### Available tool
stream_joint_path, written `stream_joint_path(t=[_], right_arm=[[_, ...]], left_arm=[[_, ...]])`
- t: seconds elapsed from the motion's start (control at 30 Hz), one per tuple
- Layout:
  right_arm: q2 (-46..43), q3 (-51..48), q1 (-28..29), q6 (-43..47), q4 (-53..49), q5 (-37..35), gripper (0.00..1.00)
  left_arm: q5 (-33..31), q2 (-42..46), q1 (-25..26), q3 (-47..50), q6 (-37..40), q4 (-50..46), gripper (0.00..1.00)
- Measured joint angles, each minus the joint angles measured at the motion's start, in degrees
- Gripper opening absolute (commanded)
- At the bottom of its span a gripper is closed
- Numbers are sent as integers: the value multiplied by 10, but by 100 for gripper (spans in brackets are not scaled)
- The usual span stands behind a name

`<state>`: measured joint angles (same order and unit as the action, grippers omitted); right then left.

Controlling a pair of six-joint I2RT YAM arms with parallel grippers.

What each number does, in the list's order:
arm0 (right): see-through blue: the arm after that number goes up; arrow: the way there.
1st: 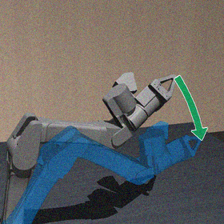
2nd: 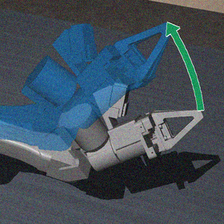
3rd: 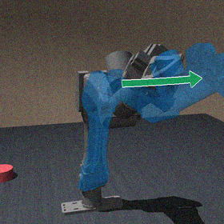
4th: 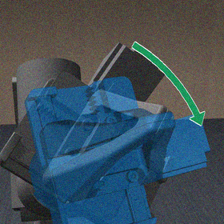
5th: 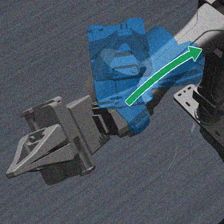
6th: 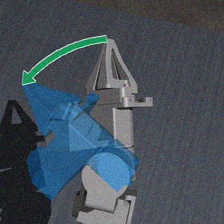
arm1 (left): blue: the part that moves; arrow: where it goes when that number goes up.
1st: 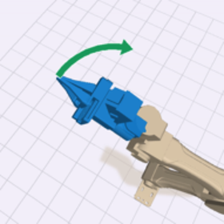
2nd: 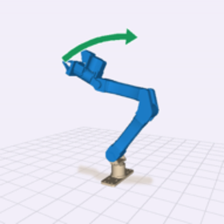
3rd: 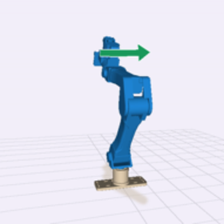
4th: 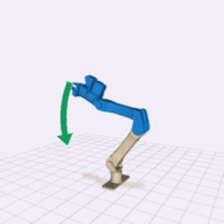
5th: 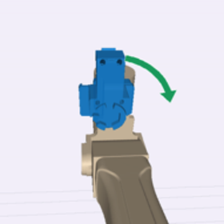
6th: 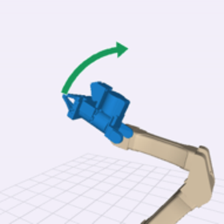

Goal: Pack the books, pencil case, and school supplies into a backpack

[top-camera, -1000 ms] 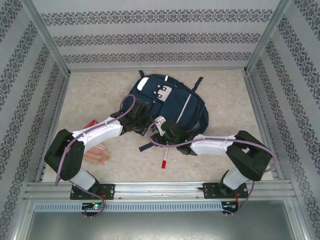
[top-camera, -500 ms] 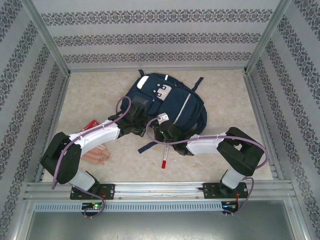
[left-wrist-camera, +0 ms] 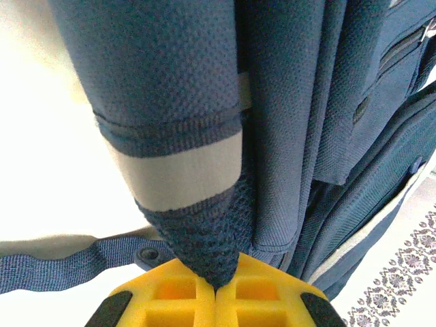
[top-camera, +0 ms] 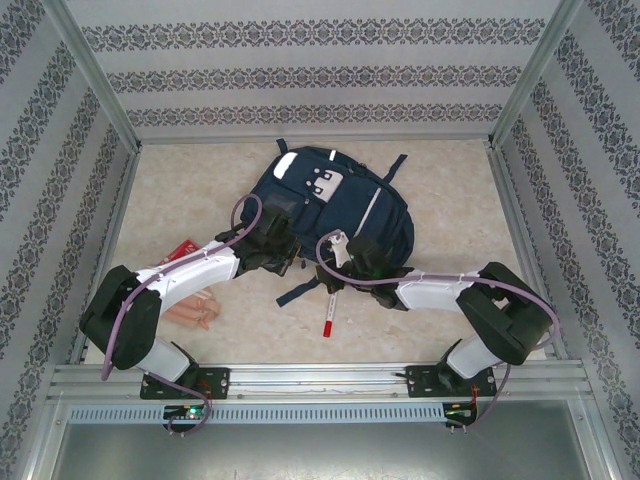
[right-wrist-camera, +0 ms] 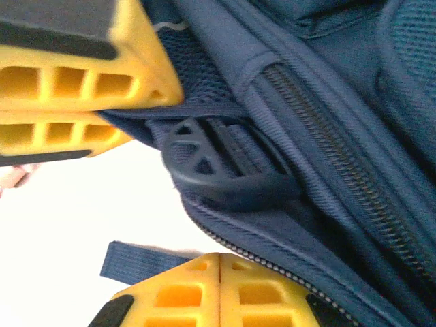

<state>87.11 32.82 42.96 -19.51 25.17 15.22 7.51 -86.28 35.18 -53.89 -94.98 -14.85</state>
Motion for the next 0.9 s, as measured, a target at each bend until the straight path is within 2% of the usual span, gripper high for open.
stream_joint_path(t=[0.1, 0.23, 0.43, 0.53, 0.7, 0.9], right_arm=[[-11, -11, 30, 47, 11, -22, 41], [4, -69, 93, 131, 141, -91, 43], [126, -120, 96, 203, 340, -183, 45], [187, -120, 97, 225, 421, -205, 45], [220, -103, 98, 233, 476, -226, 44], [223, -75, 98, 234, 489, -257, 40]], left_arm=[[10, 0, 0, 0, -2, 0, 0], [17, -1, 1, -5, -7, -4, 0], [26, -3, 7, -16, -27, -1, 0], [35, -3, 12, -15, -42, 10, 0], [44, -2, 17, -7, -59, 21, 0], [40, 6, 17, -2, -67, 28, 0]])
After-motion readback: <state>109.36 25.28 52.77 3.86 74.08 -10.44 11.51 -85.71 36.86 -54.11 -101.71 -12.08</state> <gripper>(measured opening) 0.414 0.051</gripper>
